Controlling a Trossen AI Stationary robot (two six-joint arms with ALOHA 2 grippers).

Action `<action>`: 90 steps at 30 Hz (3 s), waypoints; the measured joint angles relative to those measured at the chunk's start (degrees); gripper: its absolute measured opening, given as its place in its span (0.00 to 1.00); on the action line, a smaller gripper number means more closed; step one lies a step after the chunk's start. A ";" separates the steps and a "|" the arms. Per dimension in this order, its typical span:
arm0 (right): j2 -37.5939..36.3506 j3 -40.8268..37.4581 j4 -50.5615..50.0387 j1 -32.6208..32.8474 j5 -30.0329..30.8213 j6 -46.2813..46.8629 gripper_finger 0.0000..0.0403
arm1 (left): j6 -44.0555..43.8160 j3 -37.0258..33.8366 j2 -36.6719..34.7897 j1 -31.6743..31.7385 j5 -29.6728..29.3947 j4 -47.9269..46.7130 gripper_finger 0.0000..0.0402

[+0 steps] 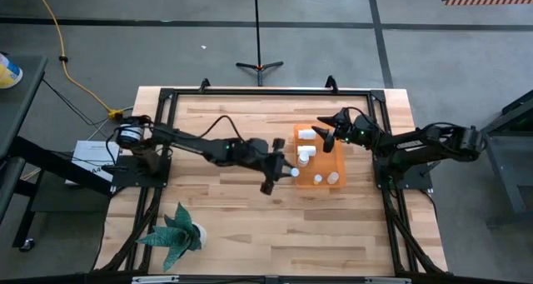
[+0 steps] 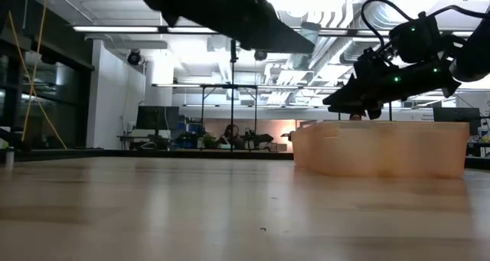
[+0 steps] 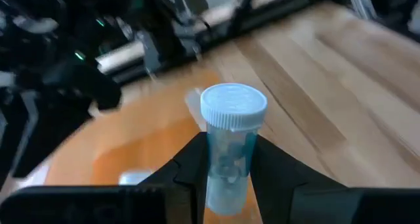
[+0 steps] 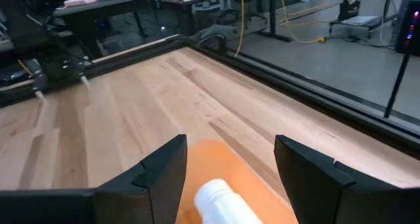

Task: Pick and place pill bottles into a basket
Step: Put the blue pill bottle into the orange container, then return to Home Position

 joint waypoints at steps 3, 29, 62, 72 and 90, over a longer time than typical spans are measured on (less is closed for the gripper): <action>0.00 0.00 -0.22 -0.92 -0.48 0.02 0.55 | -0.38 0.00 2.52 1.97 2.67 5.82 0.33; 0.00 0.00 -2.71 -1.27 -0.33 0.27 0.55 | -16.89 4.92 20.16 5.64 11.15 23.13 0.35; 0.00 0.00 -4.26 -1.27 -0.53 0.48 0.55 | -19.96 4.87 20.16 5.62 11.00 20.85 0.61; 0.00 0.00 -4.59 -1.26 -0.55 0.48 0.55 | -14.18 4.86 16.12 5.62 9.57 20.13 0.81; -0.02 -0.03 -6.89 -1.25 -0.63 0.48 0.55 | -18.77 -14.80 -7.85 11.43 12.64 4.41 0.29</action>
